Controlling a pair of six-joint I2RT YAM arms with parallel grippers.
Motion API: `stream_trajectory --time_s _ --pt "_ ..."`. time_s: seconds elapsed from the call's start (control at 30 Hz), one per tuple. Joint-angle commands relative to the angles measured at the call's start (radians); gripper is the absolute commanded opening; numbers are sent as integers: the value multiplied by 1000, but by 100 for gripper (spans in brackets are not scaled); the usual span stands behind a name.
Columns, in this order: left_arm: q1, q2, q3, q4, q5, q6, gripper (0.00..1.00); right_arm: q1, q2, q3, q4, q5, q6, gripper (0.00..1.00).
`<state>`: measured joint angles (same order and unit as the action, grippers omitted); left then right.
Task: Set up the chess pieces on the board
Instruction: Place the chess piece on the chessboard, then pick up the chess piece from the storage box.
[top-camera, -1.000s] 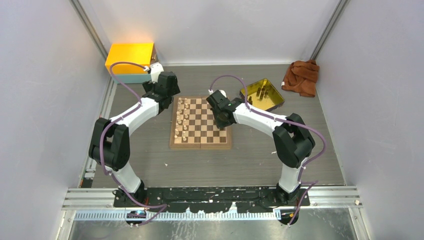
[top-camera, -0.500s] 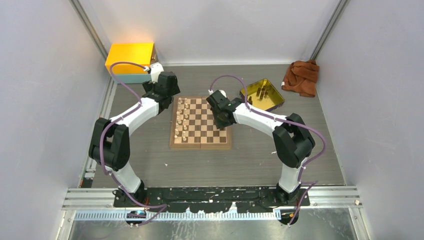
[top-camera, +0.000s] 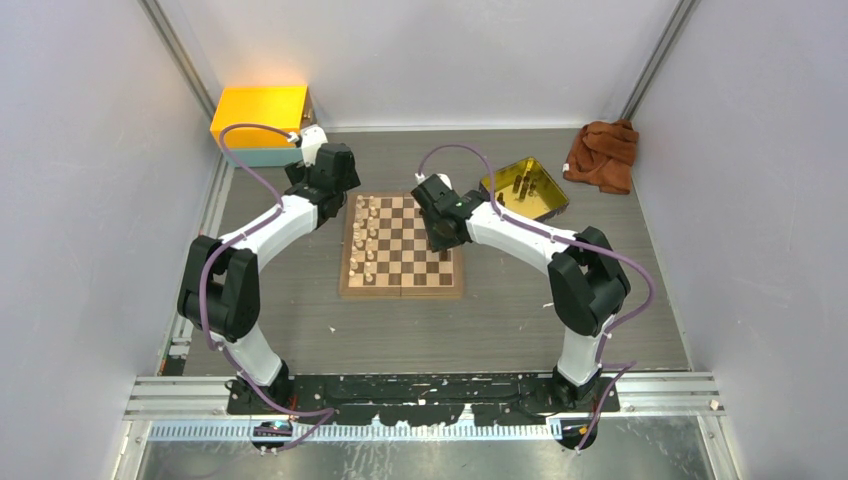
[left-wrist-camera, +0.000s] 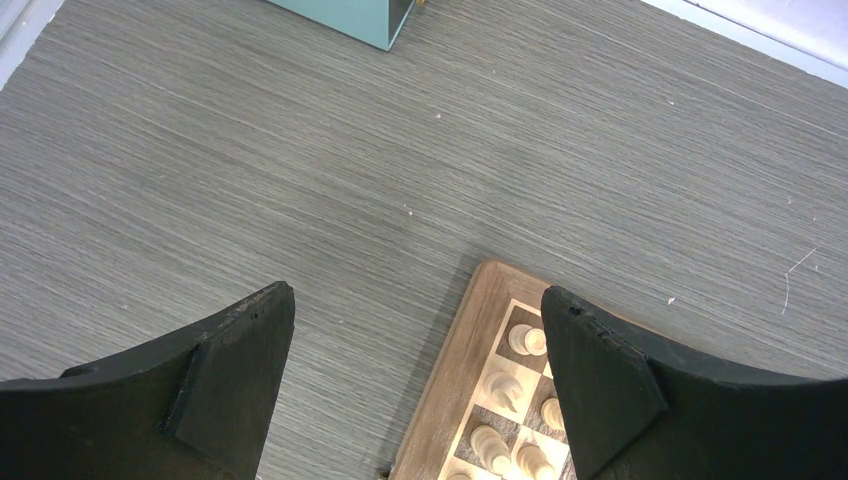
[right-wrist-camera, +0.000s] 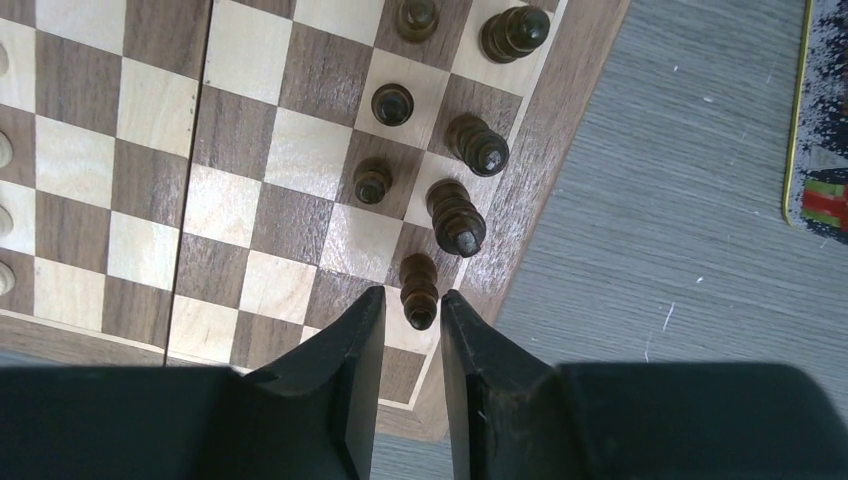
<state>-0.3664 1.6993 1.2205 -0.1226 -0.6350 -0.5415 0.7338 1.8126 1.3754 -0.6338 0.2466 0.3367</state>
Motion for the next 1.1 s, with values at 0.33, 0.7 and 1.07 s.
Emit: stream_trajectory --time_s 0.33,0.7,1.07 --pt "-9 -20 41 41 -23 6 93 -66 -181 158 -43 101 -4 38" --pt "-11 -20 42 42 -16 8 93 -366 -23 264 -8 73 6 41" --pt "-11 -5 40 51 -19 19 94 -516 206 448 2 35 8 43"
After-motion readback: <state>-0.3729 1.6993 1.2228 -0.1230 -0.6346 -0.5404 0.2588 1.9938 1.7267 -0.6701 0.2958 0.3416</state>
